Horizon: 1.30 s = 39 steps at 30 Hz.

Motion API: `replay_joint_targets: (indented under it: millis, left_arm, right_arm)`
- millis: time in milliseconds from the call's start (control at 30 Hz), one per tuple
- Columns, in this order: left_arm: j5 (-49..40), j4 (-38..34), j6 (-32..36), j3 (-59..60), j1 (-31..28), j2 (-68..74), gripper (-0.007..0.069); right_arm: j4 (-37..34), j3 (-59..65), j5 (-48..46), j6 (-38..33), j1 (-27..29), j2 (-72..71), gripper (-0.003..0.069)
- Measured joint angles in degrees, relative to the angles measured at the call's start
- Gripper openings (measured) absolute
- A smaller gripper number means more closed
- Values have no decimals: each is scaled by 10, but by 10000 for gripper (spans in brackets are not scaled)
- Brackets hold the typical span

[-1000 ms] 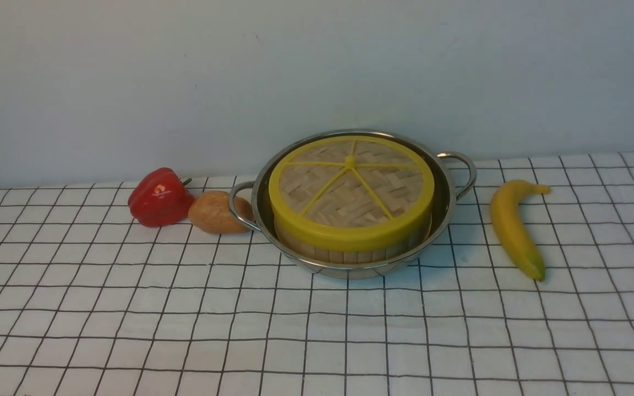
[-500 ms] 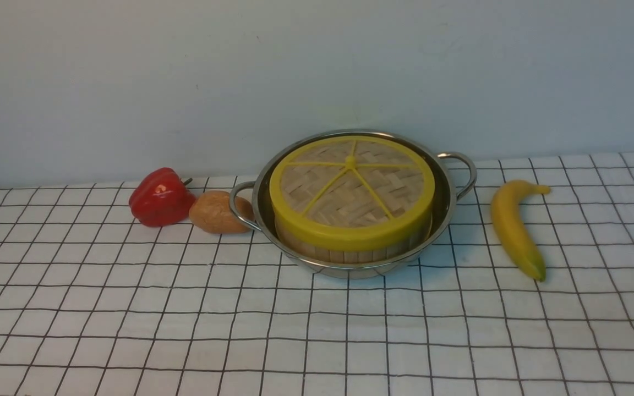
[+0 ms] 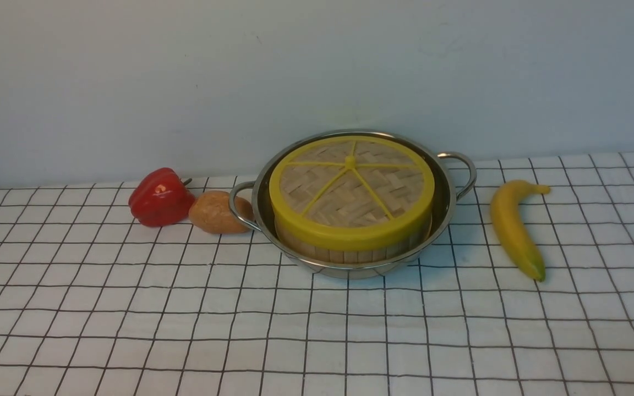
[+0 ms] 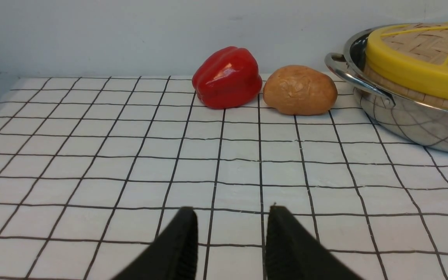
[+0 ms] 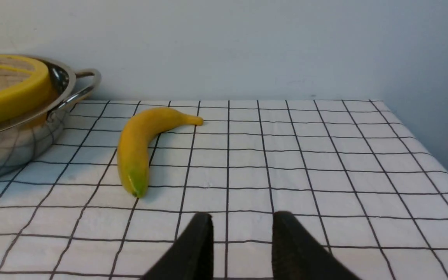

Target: Place the steamer in the pot on the white tablecloth, and put the lid on the steamer.

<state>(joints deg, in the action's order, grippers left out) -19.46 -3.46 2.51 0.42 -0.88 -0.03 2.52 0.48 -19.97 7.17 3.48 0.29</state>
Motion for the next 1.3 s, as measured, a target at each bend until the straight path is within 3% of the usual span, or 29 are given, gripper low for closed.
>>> replay_joint_targets:
  millis: [267,1300]
  left_arm:
    - [0,0,0,0,0,0,243]
    - [0,0,0,0,0,0,243]
  right_arm:
    - [2,0,-1,0,-44,0,246]
    - [-3,0,-1,0,-45,0,246]
